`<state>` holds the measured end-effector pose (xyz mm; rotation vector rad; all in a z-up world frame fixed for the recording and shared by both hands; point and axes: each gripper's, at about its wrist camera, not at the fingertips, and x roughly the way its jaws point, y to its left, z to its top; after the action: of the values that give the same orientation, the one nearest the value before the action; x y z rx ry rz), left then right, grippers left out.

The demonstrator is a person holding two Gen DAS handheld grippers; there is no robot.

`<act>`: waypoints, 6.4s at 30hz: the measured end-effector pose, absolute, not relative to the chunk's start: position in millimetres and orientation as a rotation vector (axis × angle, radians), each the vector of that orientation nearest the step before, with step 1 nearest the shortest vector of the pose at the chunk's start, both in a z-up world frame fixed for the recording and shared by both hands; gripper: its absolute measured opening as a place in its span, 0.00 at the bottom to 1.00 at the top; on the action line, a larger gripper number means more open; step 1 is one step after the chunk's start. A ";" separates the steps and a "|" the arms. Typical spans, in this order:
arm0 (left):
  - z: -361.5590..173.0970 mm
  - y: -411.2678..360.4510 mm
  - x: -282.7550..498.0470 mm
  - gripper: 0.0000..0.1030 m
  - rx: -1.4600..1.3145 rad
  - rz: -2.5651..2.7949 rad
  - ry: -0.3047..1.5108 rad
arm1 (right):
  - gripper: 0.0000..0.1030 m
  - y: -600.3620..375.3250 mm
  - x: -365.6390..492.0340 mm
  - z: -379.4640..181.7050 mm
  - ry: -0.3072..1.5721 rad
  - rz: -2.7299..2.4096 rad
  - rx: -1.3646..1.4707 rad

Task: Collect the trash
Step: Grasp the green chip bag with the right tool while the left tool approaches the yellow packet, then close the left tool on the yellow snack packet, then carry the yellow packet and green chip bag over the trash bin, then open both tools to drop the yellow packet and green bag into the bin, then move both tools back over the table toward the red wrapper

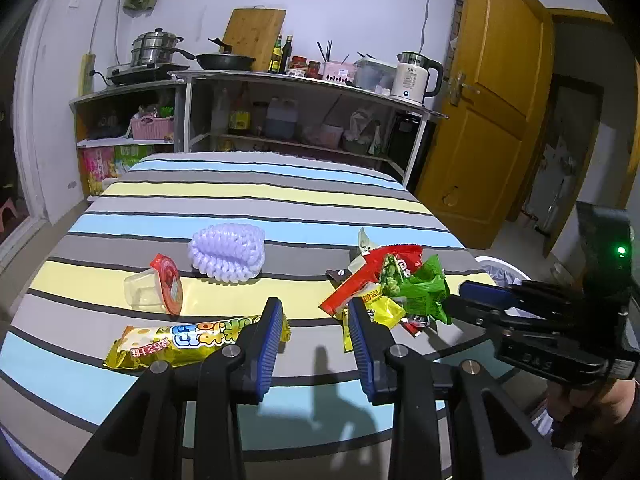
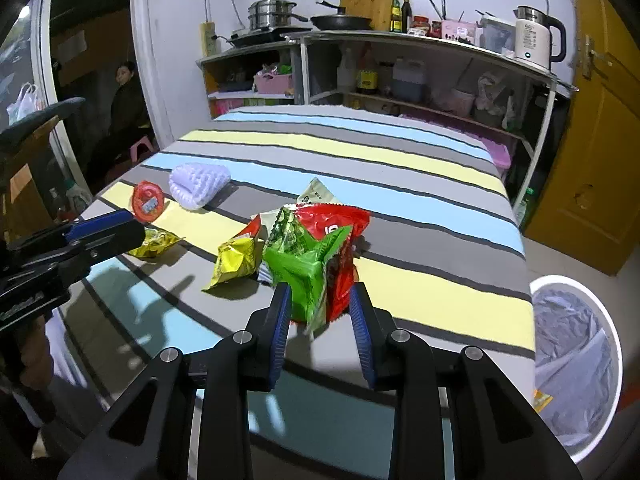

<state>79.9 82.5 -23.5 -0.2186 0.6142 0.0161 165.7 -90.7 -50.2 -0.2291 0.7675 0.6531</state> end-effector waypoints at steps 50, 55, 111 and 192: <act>-66.2 42.2 153.3 0.46 -0.214 0.006 0.819 | 0.07 -138.6 175.0 -36.3 0.733 0.577 -0.112; -67.8 43.9 152.7 0.35 -0.222 0.013 0.814 | 0.07 -141.7 174.3 -35.1 0.730 0.571 -0.107; 36.3 -91.2 143.8 0.30 -0.081 -0.293 0.575 | 0.07 -261.2 130.0 15.8 0.593 0.308 -0.006; 25.3 -94.6 154.8 0.40 -0.146 -0.335 0.598 | 0.29 -272.5 135.9 17.1 0.593 0.286 -0.015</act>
<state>154.8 -94.6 25.3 -0.1456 0.5977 -0.3355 135.9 -272.5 17.1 -0.0146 0.5935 0.2865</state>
